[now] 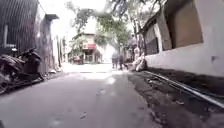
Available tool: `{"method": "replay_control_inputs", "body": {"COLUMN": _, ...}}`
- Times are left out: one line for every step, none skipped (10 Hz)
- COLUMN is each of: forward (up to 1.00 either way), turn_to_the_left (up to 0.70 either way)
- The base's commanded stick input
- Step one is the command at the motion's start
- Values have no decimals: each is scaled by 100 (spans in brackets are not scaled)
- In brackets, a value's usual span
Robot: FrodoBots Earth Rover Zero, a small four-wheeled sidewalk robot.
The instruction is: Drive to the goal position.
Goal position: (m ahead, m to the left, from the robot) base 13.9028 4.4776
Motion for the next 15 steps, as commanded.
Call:
{"method": "replay_control_inputs", "body": {"forward": 100, "turn_to_the_left": 0}}
{"method": "replay_control_inputs", "body": {"forward": 100, "turn_to_the_left": 0}}
{"method": "replay_control_inputs", "body": {"forward": 100, "turn_to_the_left": 0}}
{"method": "replay_control_inputs", "body": {"forward": 100, "turn_to_the_left": 0}}
{"method": "replay_control_inputs", "body": {"forward": 100, "turn_to_the_left": 0}}
{"method": "replay_control_inputs", "body": {"forward": 100, "turn_to_the_left": 0}}
{"method": "replay_control_inputs", "body": {"forward": 100, "turn_to_the_left": 0}}
{"method": "replay_control_inputs", "body": {"forward": 100, "turn_to_the_left": 0}}
{"method": "replay_control_inputs", "body": {"forward": 100, "turn_to_the_left": 0}}
{"method": "replay_control_inputs", "body": {"forward": 100, "turn_to_the_left": 0}}
{"method": "replay_control_inputs", "body": {"forward": 100, "turn_to_the_left": 0}}
{"method": "replay_control_inputs", "body": {"forward": 100, "turn_to_the_left": 0}}
{"method": "replay_control_inputs", "body": {"forward": 100, "turn_to_the_left": 0}}
{"method": "replay_control_inputs", "body": {"forward": 100, "turn_to_the_left": 0}}
{"method": "replay_control_inputs", "body": {"forward": 100, "turn_to_the_left": 0}}
